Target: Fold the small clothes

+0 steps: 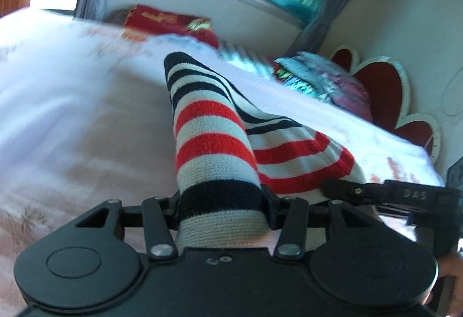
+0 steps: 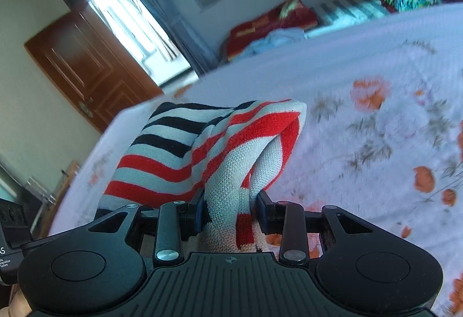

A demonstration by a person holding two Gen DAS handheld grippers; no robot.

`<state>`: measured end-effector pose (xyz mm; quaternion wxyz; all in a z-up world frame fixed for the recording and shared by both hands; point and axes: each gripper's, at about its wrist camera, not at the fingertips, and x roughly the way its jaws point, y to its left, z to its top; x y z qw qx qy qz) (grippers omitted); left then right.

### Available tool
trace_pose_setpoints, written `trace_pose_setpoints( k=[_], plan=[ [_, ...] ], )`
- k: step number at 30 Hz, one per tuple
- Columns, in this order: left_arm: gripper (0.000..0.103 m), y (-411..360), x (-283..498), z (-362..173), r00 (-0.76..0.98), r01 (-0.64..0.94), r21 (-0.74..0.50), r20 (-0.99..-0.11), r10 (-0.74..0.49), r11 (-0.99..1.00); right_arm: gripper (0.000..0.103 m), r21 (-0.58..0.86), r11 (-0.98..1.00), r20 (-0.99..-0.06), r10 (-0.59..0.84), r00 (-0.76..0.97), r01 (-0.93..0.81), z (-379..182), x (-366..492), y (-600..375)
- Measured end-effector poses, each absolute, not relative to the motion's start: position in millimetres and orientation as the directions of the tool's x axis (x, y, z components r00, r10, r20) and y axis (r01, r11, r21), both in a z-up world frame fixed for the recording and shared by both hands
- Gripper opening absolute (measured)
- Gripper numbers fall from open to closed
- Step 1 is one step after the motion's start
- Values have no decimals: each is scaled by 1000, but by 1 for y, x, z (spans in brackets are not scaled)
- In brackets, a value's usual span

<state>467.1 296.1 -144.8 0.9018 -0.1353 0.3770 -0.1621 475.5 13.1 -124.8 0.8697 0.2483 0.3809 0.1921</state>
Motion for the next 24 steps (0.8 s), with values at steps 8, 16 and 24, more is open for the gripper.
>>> trace_pose_setpoints(
  k=[8,16,24],
  plan=[
    [68,305,476,-155,657,185,-382,-637,-403,905,43,651,755,-568,551,611,-75,-153,485,-23],
    [66,301,474,-126,741,164,-334,-579,-339,928,43,598,798,-563,485,669,-76,-125,506,-27],
    [77,301,504,-162,665,77,-390,-665,-339,918,27,389,921,-684,301,665,-17,-156,535,4]
  ],
)
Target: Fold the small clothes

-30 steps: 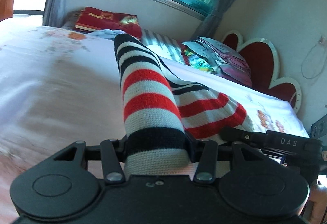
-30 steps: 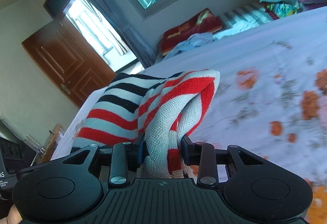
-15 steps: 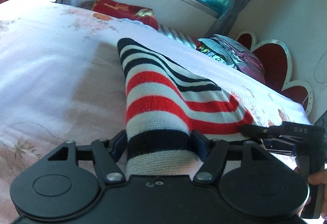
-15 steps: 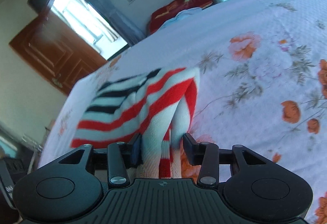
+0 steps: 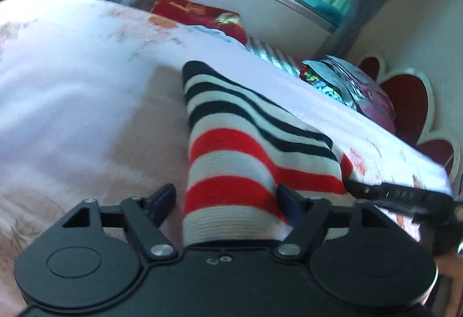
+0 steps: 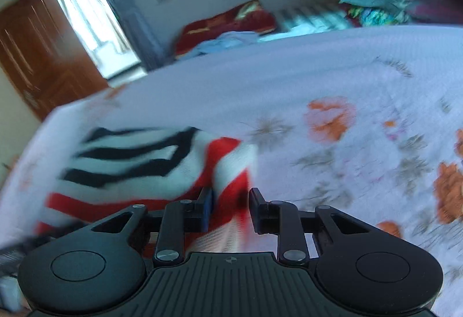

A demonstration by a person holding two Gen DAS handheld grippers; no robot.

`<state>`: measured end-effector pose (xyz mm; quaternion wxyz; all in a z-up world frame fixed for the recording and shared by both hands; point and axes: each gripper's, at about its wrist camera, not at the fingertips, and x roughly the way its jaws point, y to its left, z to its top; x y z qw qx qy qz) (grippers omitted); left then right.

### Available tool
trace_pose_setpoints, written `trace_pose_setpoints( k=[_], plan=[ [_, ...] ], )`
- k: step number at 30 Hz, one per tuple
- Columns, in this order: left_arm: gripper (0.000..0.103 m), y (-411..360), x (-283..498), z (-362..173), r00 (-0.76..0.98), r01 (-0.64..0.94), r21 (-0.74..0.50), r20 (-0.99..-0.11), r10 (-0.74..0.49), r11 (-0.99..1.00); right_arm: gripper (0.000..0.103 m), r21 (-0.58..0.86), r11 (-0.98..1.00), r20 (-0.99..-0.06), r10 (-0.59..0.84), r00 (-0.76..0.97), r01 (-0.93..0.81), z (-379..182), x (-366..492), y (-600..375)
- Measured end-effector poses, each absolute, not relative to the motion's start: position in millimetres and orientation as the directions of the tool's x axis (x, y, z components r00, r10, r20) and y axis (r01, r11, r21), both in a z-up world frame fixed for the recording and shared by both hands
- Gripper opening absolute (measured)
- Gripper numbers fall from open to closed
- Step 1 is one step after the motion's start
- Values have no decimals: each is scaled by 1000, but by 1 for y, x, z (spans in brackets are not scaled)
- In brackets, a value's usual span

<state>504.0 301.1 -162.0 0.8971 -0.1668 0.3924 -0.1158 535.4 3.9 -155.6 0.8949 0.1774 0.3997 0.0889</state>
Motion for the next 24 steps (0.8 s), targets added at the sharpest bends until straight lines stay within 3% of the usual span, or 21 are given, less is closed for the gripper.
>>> trace_pose_setpoints(
  k=[4,11,19,24],
  plan=[
    [71,297,493,-148,681,102,-322,-667,-302,941,27,382,924,-678,303,669,-31,-143,528,4],
    [71,295,452,-123,709,140,-264,-646,-283,954,27,384,911,-602,373,706,-154,-108,473,21],
    [81,298,433,-142,694,124,-255,-668,-267,959,27,272,954,-677,283,679,-126,-150,445,34],
    [76,295,420,-128,697,132,-216,-674,-246,967,27,293,950,-657,285,698,-113,-133,434,33]
  ],
)
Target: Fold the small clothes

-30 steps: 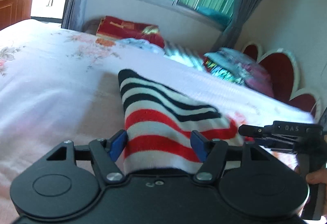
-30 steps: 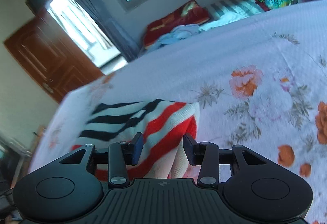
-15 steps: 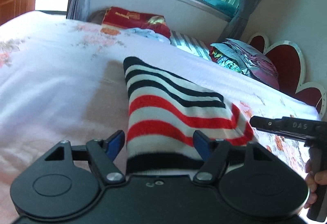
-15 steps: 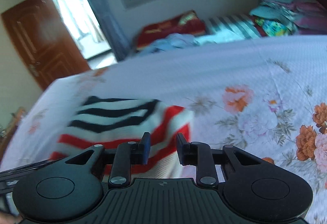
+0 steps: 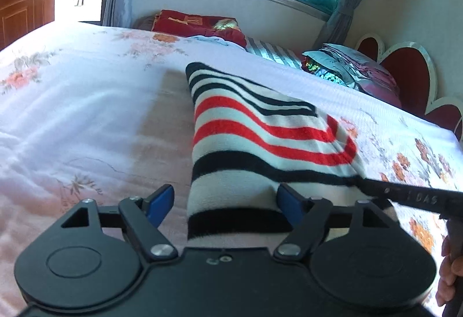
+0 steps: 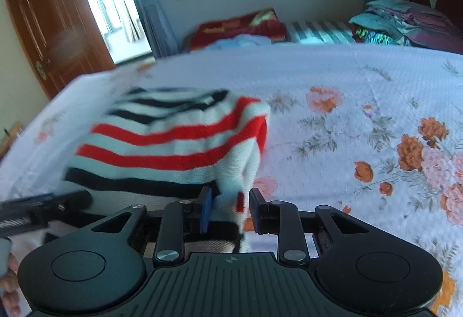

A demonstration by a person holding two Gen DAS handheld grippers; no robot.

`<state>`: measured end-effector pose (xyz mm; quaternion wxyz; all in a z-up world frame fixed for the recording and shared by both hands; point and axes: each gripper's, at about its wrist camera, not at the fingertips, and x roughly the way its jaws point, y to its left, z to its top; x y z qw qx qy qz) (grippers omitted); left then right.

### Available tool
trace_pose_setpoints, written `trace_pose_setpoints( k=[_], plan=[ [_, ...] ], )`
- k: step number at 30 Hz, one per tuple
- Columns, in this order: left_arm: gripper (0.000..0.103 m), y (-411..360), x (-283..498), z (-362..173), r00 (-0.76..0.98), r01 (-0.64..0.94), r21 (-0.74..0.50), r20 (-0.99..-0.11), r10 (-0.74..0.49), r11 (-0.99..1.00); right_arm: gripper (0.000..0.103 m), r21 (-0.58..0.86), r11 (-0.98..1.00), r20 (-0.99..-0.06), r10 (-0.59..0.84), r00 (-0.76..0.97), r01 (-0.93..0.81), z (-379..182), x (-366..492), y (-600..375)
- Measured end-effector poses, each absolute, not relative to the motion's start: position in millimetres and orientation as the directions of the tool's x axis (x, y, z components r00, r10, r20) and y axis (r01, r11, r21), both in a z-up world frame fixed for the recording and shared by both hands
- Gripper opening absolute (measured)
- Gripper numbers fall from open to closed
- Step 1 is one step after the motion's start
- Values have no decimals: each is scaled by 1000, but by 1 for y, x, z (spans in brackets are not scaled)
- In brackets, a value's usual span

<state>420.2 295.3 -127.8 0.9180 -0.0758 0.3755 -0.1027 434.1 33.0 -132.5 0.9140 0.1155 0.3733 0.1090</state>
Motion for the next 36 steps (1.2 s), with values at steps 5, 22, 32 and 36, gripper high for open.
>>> trace_pose_setpoints(
  k=[5,22,32,36],
  plan=[
    [76,294,401,-124,677,135,-190,-699,-231,972,27,290,948,-643,294,707,-131,-121,399,34],
    [103,287,397,-141,602,64,-143,-783,-153,988,29,325,945,-715,265,647,-28,-153,385,35],
    [103,272,386,-129,605,-7,4,-796,7,1000,35,277,961,-733,223,643,-18,-153,385,41],
    [103,266,380,-125,596,-18,27,-802,33,999,39,260,966,-746,206,633,-7,-149,385,44]
  ],
)
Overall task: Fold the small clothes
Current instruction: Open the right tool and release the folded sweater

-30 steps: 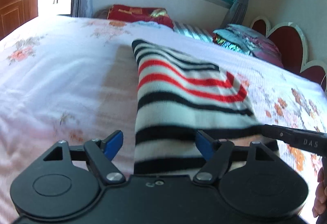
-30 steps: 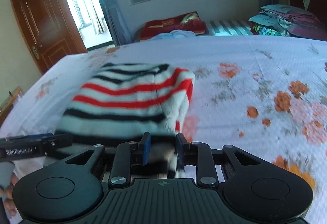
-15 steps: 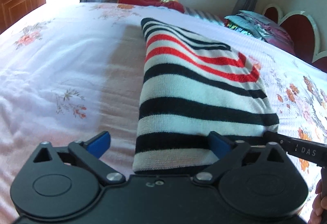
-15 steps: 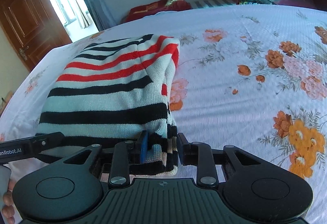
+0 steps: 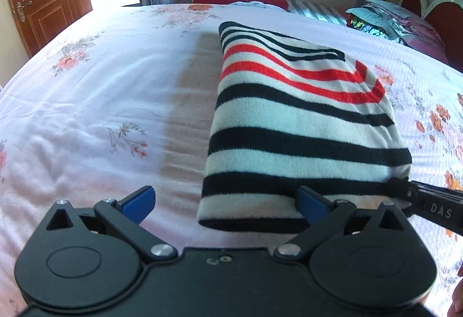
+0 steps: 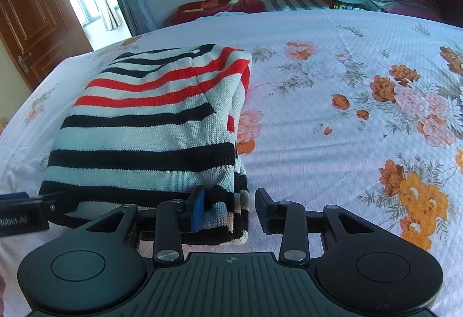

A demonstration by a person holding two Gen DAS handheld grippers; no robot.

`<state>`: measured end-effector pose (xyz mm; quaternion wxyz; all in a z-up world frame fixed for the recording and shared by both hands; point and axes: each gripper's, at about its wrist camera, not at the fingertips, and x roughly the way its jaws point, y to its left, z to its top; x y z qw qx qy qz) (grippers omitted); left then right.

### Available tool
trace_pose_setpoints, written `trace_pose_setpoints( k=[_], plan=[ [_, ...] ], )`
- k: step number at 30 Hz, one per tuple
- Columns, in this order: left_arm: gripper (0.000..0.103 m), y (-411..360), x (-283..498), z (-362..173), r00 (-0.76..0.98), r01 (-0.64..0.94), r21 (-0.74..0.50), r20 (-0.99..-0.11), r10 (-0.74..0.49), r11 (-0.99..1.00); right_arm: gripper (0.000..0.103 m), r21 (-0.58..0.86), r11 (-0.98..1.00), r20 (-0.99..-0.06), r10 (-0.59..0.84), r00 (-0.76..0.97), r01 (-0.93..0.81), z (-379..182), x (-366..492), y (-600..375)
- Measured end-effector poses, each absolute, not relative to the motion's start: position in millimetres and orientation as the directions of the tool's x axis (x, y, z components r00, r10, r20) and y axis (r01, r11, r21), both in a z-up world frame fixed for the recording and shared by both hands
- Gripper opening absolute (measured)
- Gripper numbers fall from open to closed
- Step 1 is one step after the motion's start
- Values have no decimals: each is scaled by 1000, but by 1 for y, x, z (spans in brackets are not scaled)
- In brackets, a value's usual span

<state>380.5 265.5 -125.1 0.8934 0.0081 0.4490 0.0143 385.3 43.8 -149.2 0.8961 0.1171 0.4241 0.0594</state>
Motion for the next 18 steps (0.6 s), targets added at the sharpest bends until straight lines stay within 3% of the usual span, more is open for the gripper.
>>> trace_pose_setpoints(
  k=[5,13,17,18],
  plan=[
    [99,255,367,-121,649,-31,120,-753,112,992,44,233,973,-756,178,630,4,-149,380,48],
    [97,243,369,-124,640,11,194,-755,142,981,76,171,985,-776,112,620,37,-157,386,47],
    [81,242,369,-117,621,28,171,-775,117,985,78,177,982,-759,97,644,61,-137,381,40],
    [81,243,366,-112,619,24,164,-777,114,986,78,187,980,-746,97,658,67,-131,376,38]
  ],
)
